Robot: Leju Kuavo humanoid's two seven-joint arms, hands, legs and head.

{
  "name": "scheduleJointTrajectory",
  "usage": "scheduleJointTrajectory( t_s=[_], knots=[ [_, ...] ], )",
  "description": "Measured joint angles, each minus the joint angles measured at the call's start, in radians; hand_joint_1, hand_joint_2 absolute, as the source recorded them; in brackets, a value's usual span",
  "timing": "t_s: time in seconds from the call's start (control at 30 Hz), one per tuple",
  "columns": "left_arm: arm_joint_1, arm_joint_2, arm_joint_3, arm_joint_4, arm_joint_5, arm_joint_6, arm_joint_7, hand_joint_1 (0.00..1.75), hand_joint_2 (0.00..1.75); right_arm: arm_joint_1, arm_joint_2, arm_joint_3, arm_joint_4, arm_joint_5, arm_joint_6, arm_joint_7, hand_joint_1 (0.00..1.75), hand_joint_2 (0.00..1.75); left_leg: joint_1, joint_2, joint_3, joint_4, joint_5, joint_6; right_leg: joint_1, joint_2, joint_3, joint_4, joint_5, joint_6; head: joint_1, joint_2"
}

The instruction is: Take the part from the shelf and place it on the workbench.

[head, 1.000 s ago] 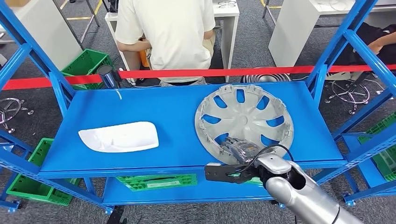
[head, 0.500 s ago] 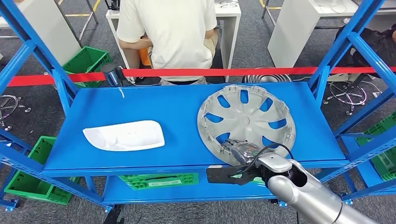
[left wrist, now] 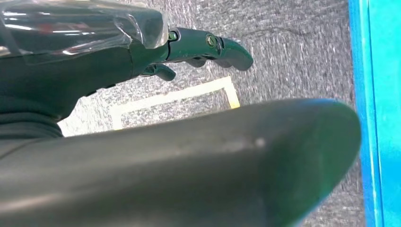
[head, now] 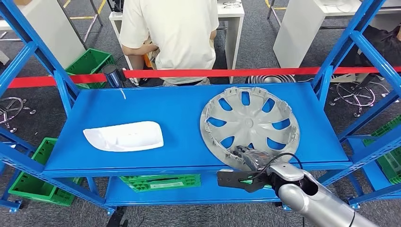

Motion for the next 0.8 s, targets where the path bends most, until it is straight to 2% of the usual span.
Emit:
scheduleJointTrajectory(
  t_s=[0.03,0.1,0.13,0.17,0.2,0.27,0.3,0.33,0.4,0.47,0.5,0.57,0.6,0.63,0.67,0.7,0.73,0.77,0.8],
  knots=[
    [0.000,0.001,0.000,0.000,0.000,0.000,0.000,0.00,0.00,0.000,0.000,0.000,0.000,0.000,0.000,0.000,0.00,1.75,0.003,0.000,-0.022,0.050,-0.030,-0.007,-0.002,0.000,0.000,-0.001,0.001,-0.004,-0.001,0.000],
    [0.000,0.002,-0.001,0.000,0.000,0.000,0.000,0.00,0.00,0.001,0.000,0.000,0.001,0.000,0.000,0.000,0.00,1.75,0.008,0.001,-0.084,0.189,-0.095,-0.017,-0.001,-0.001,-0.002,-0.001,0.002,-0.008,-0.002,0.000],
    [0.001,0.003,-0.001,0.000,0.000,0.000,0.000,0.00,0.00,0.001,0.000,0.000,0.002,0.001,0.000,0.000,0.00,1.75,0.010,0.001,-0.106,0.240,-0.111,-0.020,0.000,-0.001,-0.003,0.000,0.002,-0.009,-0.002,0.000],
    [0.001,0.003,-0.001,0.000,0.001,0.000,0.000,0.00,0.00,0.001,0.001,0.000,0.003,0.001,0.000,0.000,0.00,1.75,0.011,0.001,-0.112,0.255,-0.109,-0.020,0.000,-0.001,-0.003,0.000,0.002,-0.009,-0.002,0.000],
    [0.001,0.003,-0.002,0.000,0.001,0.000,0.000,0.00,0.00,0.002,0.001,0.000,0.004,0.001,0.000,0.000,0.00,1.75,0.012,0.001,-0.096,0.228,-0.087,-0.019,0.001,-0.001,-0.001,0.000,0.002,-0.008,-0.002,0.000],
    [0.001,0.004,-0.002,0.000,0.001,0.000,0.000,0.00,0.00,0.002,0.001,-0.001,0.005,0.001,0.000,0.001,0.00,1.75,0.011,0.001,-0.021,0.087,-0.022,-0.009,0.001,0.000,0.002,0.000,0.003,-0.007,-0.002,0.000],
    [0.000,0.005,-0.002,0.000,0.001,0.000,0.000,0.00,0.00,0.001,0.000,-0.001,0.006,0.001,0.000,0.001,0.00,1.75,0.009,0.001,0.013,0.021,-0.002,-0.004,0.004,0.000,0.002,0.000,0.003,-0.006,-0.002,0.000],
    [0.000,0.006,-0.002,0.000,0.001,0.000,0.000,0.00,0.00,0.001,0.000,-0.001,0.006,0.001,0.000,0.002,0.00,1.75,0.006,0.001,0.034,-0.021,0.007,0.001,0.007,0.000,0.000,0.000,0.005,-0.003,-0.002,0.000],
    [0.000,0.008,-0.002,0.000,0.002,0.000,0.000,0.00,0.00,0.001,0.000,-0.002,0.007,0.001,0.000,0.005,0.00,1.75,0.000,0.002,0.039,-0.041,0.005,0.010,0.009,0.000,-0.004,-0.001,0.009,0.007,-0.002,0.000],
    [0.000,0.008,-0.002,-0.001,0.002,0.000,0.000,0.00,0.00,0.002,-0.002,-0.003,0.008,0.001,0.000,0.006,0.00,1.75,0.003,0.003,0.047,-0.056,0.016,0.024,0.008,0.000,-0.009,0.002,0.007,0.017,-0.001,0.000],
    [-0.001,0.008,-0.002,-0.001,0.002,0.000,0.000,0.00,0.00,0.003,-0.003,-0.003,0.009,0.001,0.000,0.006,0.00,1.75,0.004,0.004,0.051,-0.065,0.023,0.031,0.008,0.000,-0.019,0.021,-0.004,0.018,0.000,0.000],
    [-0.002,0.006,-0.003,-0.002,0.002,0.000,0.000,0.00,0.00,0.005,-0.005,-0.003,0.011,0.000,0.000,0.007,0.03,1.75,0.005,0.005,0.054,-0.075,0.032,0.039,0.007,0.000,-0.068,0.123,-0.052,0.011,0.002,0.000],
    [-0.002,0.006,-0.003,-0.002,0.002,0.000,0.000,0.00,0.00,0.006,-0.006,-0.003,0.013,0.000,0.000,0.007,0.18,1.75,0.004,0.005,0.052,-0.074,0.034,0.041,0.007,0.000,-0.101,0.193,-0.079,0.008,0.002,0.000],
    [-0.001,0.006,-0.003,-0.002,0.002,0.000,0.000,0.00,0.00,0.008,-0.006,-0.002,0.014,0.000,0.000,0.007,0.53,1.75,0.002,0.005,0.051,-0.074,0.034,0.041,0.006,0.000,-0.127,0.249,-0.097,0.010,0.003,0.000],
    [-0.001,0.006,-0.003,-0.002,0.002,0.000,-0.001,0.00,0.00,0.008,-0.006,-0.003,0.014,-0.002,-0.001,0.007,0.88,1.75,0.001,0.005,0.050,-0.073,0.033,0.041,0.004,-0.001,-0.138,0.274,-0.100,0.015,0.003,0.000],
    [-0.001,0.005,-0.003,-0.002,0.002,-0.001,-0.002,0.00,0.00,0.009,-0.006,-0.003,0.015,-0.004,-0.001,0.007,1.20,1.75,0.001,0.005,0.050,-0.071,0.033,0.040,0.003,-0.001,-0.129,0.258,-0.089,0.024,0.003,0.000],
    [-0.001,0.005,-0.003,-0.002,0.003,-0.002,-0.004,0.00,0.00,0.009,-0.006,-0.004,0.015,-0.007,-0.003,0.007,1.41,1.75,0.001,0.004,0.050,-0.068,0.031,0.038,0.001,-0.001,-0.101,0.201,-0.064,0.034,0.003,0.000],
    [-0.002,0.005,-0.003,-0.002,0.005,-0.003,-0.007,0.00,0.00,0.009,-0.006,-0.007,0.015,-0.009,-0.005,0.007,1.42,1.75,0.001,0.003,0.049,-0.063,0.027,0.034,-0.001,-0.002,-0.064,0.126,-0.039,0.041,0.003,0.000],
    [-0.002,0.005,-0.003,-0.002,0.007,-0.003,-0.011,0.00,0.00,0.010,-0.005,-0.011,0.015,-0.010,-0.007,0.007,1.44,1.75,-0.001,0.002,0.047,-0.056,0.023,0.028,0.000,-0.002,-0.032,0.062,-0.019,0.043,0.003,0.000]
  ],
)
